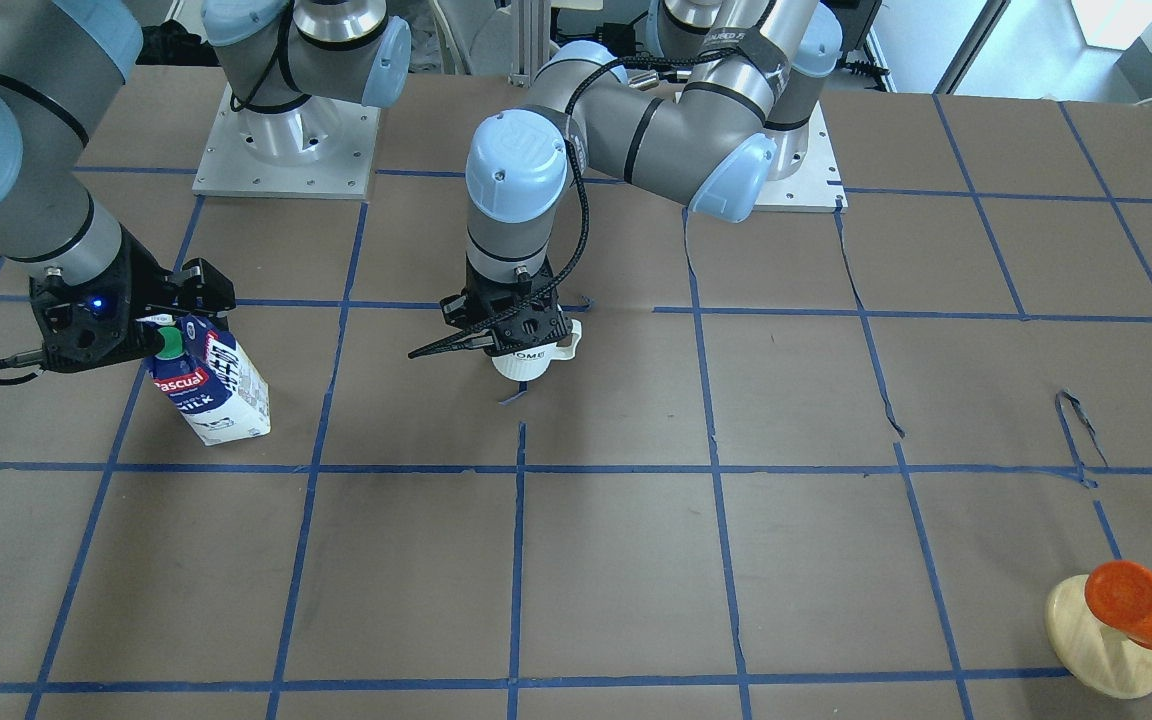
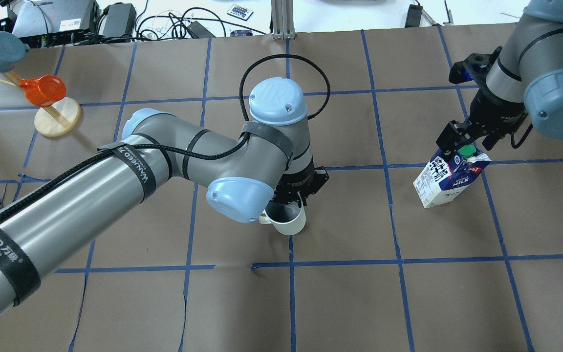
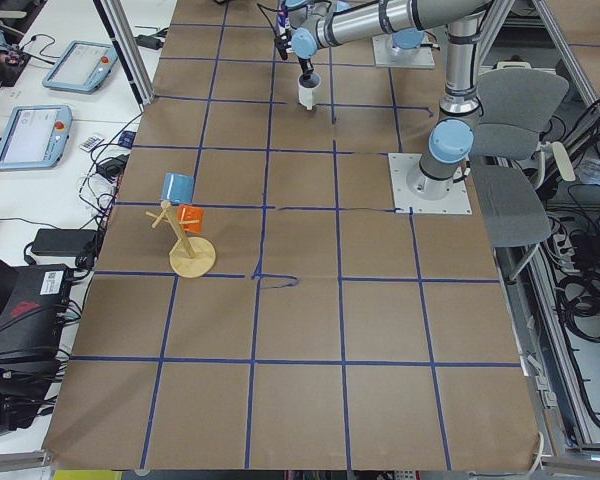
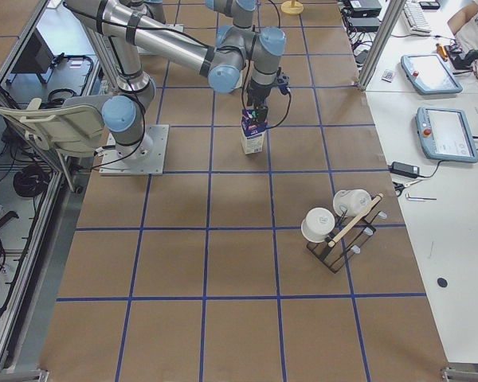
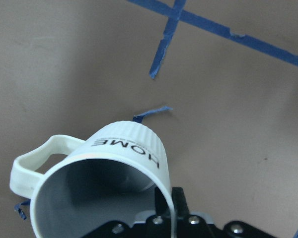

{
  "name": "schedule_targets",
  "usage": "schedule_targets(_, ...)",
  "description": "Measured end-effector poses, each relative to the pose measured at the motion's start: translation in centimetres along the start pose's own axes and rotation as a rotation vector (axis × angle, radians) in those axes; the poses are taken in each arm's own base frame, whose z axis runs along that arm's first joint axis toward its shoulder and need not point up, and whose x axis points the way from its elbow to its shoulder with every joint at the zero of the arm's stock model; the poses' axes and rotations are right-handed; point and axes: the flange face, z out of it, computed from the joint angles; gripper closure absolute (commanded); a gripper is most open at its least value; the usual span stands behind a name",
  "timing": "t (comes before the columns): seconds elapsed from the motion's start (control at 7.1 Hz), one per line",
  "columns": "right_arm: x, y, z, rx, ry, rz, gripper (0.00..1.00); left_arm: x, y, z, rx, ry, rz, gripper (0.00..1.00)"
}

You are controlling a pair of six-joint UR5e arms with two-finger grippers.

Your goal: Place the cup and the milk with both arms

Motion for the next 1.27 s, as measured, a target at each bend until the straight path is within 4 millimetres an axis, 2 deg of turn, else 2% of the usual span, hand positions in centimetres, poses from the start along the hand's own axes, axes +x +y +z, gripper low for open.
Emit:
schedule_targets(0.28, 0.0, 0.0, 0.4, 0.009, 0.007, 0.002, 0.26, 0.4, 0.2, 0.8, -0.009, 0.0, -0.004, 0.0)
schedule_targets(0.42, 0.1, -0.2, 0.3, 0.023, 0.013, 0.002, 0.35, 0.7, 0.2, 0.6, -0.013, 0.014, -0.006, 0.0)
schedule_targets(0.56, 0.2, -0.3, 0.1, 0.038, 0.02, 0.004, 0.4, 0.9, 0.0, -1.0, 0.014, 0.031, -0.007, 0.0)
schedule_targets(0.7, 0.3, -0.5, -0.2, 0.056, 0.03, 0.007, 0.49, 0.6, -1.2, -4.2, 0.085, 0.029, -0.01, 0.0)
schedule_targets(0.85, 0.4, -0.6, -0.3, 0.066, 0.036, 0.011, 0.63, -0.8, -4.0, -8.1, 0.156, 0.012, -0.01, 0.0)
schedule_targets(0.99, 0.4, -0.6, -0.4, 0.07, 0.038, 0.015, 0.72, -3.0, -7.5, -12.6, 0.207, 0.025, 0.005, 0.0)
schedule_targets(1.13, 0.4, -0.6, -0.6, 0.075, 0.036, 0.018, 0.74, -5.6, -10.3, -17.7, 0.247, 0.045, 0.043, 0.0)
schedule_targets(1.27, 0.4, -0.7, -0.9, 0.085, 0.035, 0.023, 0.74, -9.1, -12.5, -22.3, 0.245, 0.028, 0.1, 0.0)
